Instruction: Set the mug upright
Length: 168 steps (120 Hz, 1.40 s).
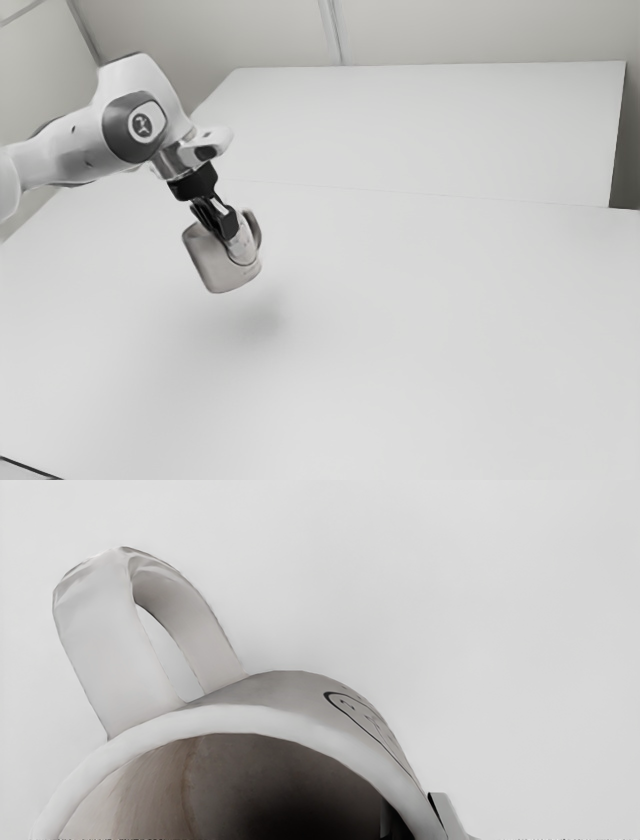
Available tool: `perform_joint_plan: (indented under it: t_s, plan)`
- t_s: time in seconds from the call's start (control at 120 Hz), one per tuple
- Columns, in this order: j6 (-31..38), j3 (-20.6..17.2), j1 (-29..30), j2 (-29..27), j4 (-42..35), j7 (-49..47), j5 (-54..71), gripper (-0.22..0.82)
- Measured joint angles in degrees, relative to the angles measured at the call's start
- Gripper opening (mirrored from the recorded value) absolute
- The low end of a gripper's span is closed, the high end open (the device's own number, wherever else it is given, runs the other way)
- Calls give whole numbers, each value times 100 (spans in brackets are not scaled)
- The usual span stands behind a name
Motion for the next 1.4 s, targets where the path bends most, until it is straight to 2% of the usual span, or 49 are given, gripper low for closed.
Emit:
perform_joint_plan:
  t_s: [0.183,0.417,0.642,0.825,1.133,1.175,1.4]
  plan:
    - [762,-5,-248,-572,-965,-485,516,-17]
    - [2205,-109,-383,-749,-2015,-948,742,-17]
    - [3266,-180,-383,-752,-2514,-1286,875,-17]
    - [3702,-179,-369,-554,-2675,-1494,912,-17]
    - [4014,-182,-353,-158,-2708,-1728,915,-17]
    - [4030,-183,-351,-133,-2708,-1739,897,-12]
    - [4028,-196,-396,-174,-2641,-1751,833,31]
